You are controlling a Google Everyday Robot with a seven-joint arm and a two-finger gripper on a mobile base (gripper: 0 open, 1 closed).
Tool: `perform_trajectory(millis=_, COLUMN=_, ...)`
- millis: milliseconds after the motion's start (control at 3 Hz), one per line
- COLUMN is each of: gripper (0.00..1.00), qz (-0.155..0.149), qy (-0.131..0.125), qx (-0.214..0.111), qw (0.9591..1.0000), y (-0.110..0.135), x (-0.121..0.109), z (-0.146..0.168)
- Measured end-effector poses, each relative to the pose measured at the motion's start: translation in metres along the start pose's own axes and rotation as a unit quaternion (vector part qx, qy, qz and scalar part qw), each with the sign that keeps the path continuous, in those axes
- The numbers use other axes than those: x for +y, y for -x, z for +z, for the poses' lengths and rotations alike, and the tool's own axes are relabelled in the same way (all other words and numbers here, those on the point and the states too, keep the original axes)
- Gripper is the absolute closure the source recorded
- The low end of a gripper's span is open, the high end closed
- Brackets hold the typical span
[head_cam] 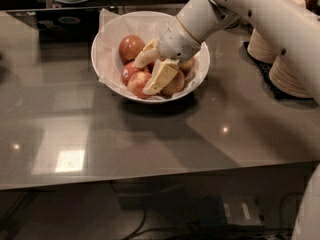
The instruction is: Pick apple from white bowl
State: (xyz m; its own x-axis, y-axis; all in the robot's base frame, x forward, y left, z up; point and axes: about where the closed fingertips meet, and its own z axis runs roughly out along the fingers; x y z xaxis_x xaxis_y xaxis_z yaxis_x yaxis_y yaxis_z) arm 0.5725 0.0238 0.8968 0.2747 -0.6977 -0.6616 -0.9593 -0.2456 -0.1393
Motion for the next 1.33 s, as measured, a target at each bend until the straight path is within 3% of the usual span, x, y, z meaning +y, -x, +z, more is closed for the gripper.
perform_trajectory(millis=333, gripper=0.48, qz=0.004, qy=0.003, qx=-0.001, qw=1.0000, y=0.000, x=0.002, z=0.001)
perform_trajectory(millis=1000, gripper=0.46, qz=0.025, qy=0.013, qx=0.014, qw=0.9995, y=-0.016, x=0.031, z=-0.001)
perform_trajectory(millis=1333, gripper=0.46, qz=0.025, qy=0.012, qx=0.014, qw=0.9995, y=-0.016, x=0.031, z=-0.002)
